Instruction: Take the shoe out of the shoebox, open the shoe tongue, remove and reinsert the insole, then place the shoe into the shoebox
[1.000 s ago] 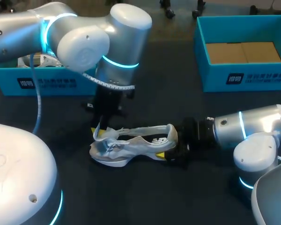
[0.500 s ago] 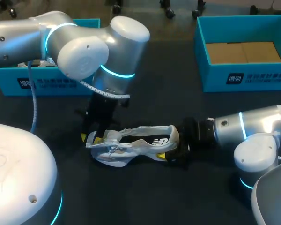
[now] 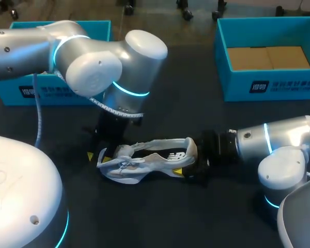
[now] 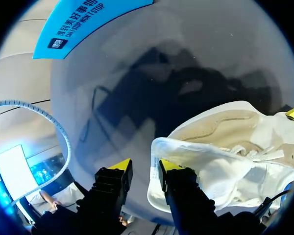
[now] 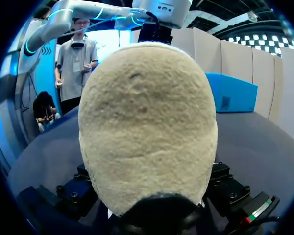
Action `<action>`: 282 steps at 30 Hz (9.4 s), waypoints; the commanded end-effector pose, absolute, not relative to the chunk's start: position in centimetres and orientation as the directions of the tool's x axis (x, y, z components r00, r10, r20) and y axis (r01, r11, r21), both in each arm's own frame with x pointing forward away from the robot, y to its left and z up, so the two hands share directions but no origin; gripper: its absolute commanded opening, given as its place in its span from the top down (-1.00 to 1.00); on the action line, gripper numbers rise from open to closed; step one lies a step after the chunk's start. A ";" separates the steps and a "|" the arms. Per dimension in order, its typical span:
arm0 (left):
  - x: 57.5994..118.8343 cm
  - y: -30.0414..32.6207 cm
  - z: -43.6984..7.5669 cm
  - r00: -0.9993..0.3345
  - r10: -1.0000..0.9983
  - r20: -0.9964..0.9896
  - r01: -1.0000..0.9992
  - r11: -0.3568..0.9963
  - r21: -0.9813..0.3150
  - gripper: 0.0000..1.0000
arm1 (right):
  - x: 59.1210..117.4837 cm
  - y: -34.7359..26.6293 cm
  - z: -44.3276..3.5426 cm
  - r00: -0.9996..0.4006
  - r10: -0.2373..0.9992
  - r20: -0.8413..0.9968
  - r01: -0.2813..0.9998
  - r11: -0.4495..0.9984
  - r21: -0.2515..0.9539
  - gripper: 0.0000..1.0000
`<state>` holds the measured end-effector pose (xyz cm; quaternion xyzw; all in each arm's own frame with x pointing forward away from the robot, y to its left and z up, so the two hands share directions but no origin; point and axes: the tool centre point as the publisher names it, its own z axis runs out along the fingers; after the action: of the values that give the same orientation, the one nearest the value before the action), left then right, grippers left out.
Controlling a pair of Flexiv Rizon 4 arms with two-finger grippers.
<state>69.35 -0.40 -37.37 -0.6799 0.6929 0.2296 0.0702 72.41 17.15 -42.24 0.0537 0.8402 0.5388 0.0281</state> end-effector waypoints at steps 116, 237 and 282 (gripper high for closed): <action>69.6 -16.5 -30.0 -0.979 0.098 0.181 0.064 0.981 -0.184 1.00 | 72.3 17.0 -42.3 -0.993 0.121 0.011 0.061 0.417 0.907 1.00; 71.1 -18.3 -38.3 -0.988 0.119 0.093 0.094 0.966 -0.243 1.00 | 72.3 17.0 -42.3 -0.993 0.121 0.011 0.061 0.417 0.907 1.00; 70.2 -19.5 -29.3 -0.906 0.230 0.354 0.020 0.861 -0.508 1.00 | 72.3 17.0 -42.3 -0.993 0.121 0.011 0.061 0.417 0.907 1.00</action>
<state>70.11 -19.00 -29.25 0.0652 0.9425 -0.2568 -0.2039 72.45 16.93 -42.39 0.0538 0.8405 0.5384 0.0276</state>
